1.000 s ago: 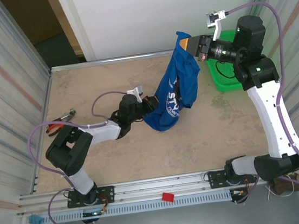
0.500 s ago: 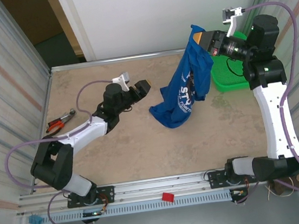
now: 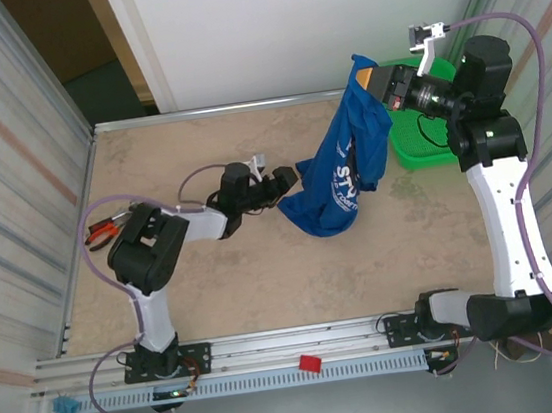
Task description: Fold the inside-out t-shirt
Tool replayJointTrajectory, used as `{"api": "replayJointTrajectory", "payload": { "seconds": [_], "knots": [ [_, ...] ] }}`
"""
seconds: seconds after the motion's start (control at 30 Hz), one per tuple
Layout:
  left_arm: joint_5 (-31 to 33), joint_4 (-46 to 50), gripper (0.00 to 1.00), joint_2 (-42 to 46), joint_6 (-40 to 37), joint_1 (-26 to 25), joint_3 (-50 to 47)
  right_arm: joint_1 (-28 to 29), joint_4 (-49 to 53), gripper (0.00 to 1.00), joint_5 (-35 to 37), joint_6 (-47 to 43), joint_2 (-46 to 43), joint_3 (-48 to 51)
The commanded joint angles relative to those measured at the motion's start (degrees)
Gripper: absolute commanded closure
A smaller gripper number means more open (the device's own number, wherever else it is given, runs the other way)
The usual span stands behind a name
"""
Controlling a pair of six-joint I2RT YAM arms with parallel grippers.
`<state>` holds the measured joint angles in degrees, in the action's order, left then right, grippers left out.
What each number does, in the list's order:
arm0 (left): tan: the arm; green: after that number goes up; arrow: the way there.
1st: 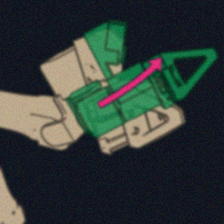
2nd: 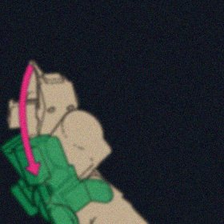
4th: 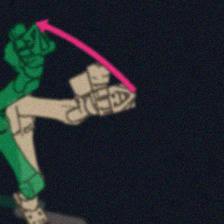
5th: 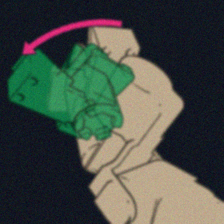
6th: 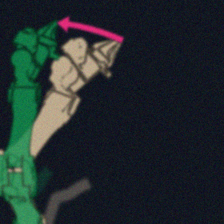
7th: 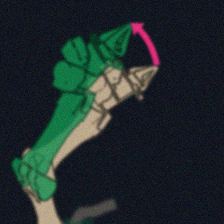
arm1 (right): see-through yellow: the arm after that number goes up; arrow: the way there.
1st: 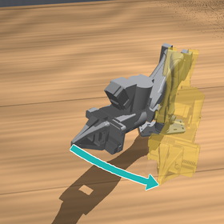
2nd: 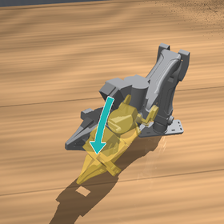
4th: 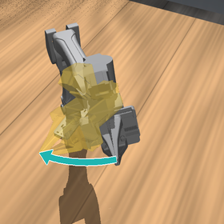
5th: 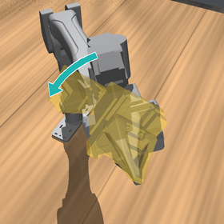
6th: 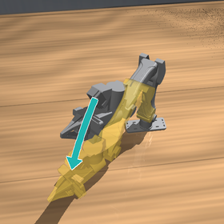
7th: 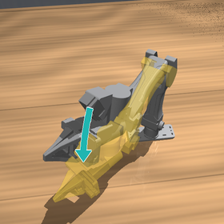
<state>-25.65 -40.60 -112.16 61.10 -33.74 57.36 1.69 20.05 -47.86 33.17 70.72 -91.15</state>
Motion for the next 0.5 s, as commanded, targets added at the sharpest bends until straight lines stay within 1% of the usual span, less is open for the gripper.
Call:
{"api": "replayJointTrajectory", "payload": {
  "seconds": [0.0,0.1,0.13,0.17,0.2,0.23,0.27,0.3,0.37,0.4,0.47],
  "knots": [
    [-3.17,-5.51,0.23,-3.10,2.59,-1.71,5.89,0.32,-3.24,1.00,-0.94,1.72,-1.98,0.86],
    [-4.45,-6.30,0.24,-7.00,4.18,-3.80,11.16,0.33,-3.01,1.00,-0.69,1.47,-2.31,1.15],
    [-5.26,-6.99,0.27,-7.54,5.00,-4.43,12.72,0.16,-2.93,1.00,-0.57,1.31,-2.34,1.07],
    [-6.15,-7.90,0.33,-9.59,5.88,-4.81,13.78,-0.08,-2.97,1.00,-0.49,1.24,-2.24,0.93],
    [-7.28,-10.02,0.51,-10.43,7.16,-4.80,14.47,-0.46,-3.07,1.00,-0.48,1.20,-2.12,0.78],
    [-7.95,-12.65,0.72,-10.87,8.98,-4.56,14.34,-0.97,-3.19,1.00,-0.44,1.27,-1.87,0.64],
    [-8.08,-14.97,0.89,-10.93,10.50,-3.94,13.84,-1.45,-3.62,1.00,-0.57,1.37,-1.52,0.47],
    [-7.93,-17.40,1.00,-10.51,12.09,-2.92,13.05,-1.92,-4.09,1.00,-0.72,1.65,-1.10,0.32],
    [-6.85,-19.35,1.00,-8.29,13.30,0.12,11.20,-3.02,-5.83,1.00,-0.91,2.65,0.36,-0.20],
    [-6.38,-18.75,1.00,-5.43,13.01,2.41,10.66,-3.54,-7.01,1.00,-0.91,3.39,1.57,-0.78],
    [-6.75,-14.07,1.00,-0.80,10.46,6.75,11.72,-4.17,-8.56,1.00,-1.31,4.22,4.43,-2.87]
  ]
}}
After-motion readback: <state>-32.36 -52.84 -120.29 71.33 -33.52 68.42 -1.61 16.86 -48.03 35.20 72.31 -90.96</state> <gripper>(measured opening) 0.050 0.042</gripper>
